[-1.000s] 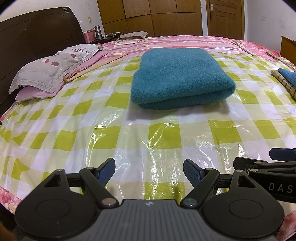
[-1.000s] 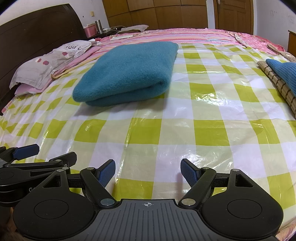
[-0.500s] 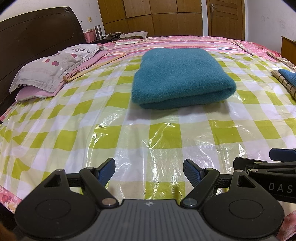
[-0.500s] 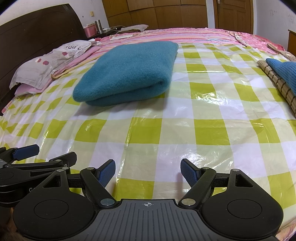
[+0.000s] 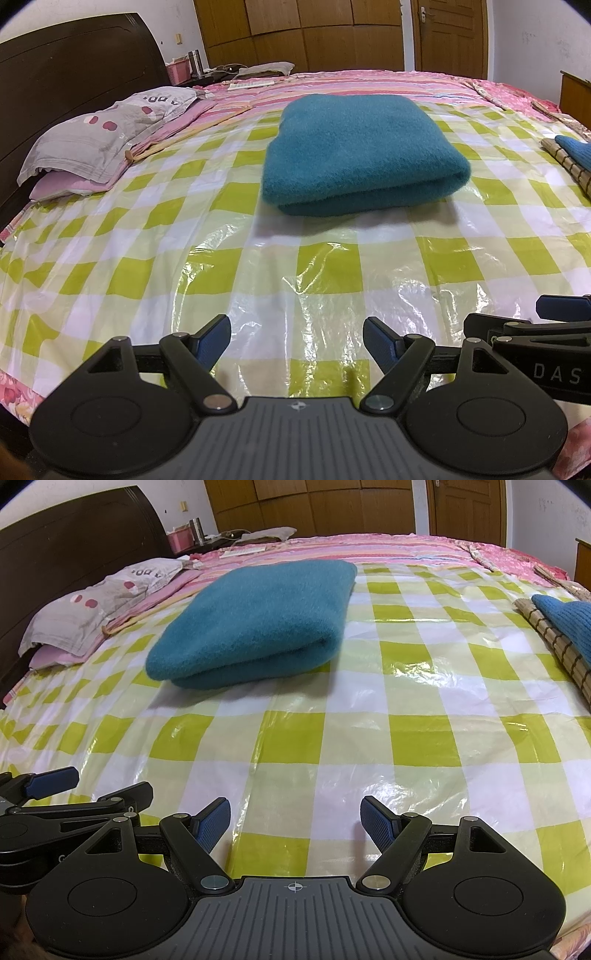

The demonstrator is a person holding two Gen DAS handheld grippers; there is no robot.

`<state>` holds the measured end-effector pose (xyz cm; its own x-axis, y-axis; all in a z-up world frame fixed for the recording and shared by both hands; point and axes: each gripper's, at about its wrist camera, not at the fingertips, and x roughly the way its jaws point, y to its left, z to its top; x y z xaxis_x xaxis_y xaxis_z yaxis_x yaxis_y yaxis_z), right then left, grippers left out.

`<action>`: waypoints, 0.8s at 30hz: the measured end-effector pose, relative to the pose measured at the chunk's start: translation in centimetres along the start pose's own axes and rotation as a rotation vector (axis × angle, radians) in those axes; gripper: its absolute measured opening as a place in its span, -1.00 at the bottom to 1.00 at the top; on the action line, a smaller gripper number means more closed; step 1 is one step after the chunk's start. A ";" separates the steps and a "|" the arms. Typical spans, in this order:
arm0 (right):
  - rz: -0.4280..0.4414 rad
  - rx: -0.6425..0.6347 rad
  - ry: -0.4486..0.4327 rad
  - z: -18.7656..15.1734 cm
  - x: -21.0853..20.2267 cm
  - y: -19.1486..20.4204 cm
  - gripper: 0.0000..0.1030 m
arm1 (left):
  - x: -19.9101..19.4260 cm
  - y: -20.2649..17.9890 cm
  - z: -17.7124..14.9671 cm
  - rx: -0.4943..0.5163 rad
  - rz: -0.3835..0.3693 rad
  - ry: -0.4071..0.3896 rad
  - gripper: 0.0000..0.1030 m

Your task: Fold small clothes

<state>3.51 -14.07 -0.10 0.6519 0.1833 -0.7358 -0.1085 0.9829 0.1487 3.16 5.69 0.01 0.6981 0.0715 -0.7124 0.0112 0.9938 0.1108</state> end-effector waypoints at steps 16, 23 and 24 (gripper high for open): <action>-0.003 0.002 0.007 -0.4 0.4 0.1 0.53 | 0.3 0.0 -0.1 -0.011 -0.007 0.020 0.58; -0.004 0.002 0.008 -0.4 0.4 0.1 0.53 | 0.4 -0.1 -0.1 -0.009 -0.006 0.019 0.58; -0.003 0.002 0.008 -0.4 0.4 0.2 0.53 | 0.4 -0.1 -0.1 -0.008 -0.005 0.018 0.58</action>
<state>3.41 -13.84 -0.63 0.6463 0.1800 -0.7415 -0.1048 0.9835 0.1474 3.36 5.65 -0.29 0.6849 0.0681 -0.7255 0.0085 0.9948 0.1015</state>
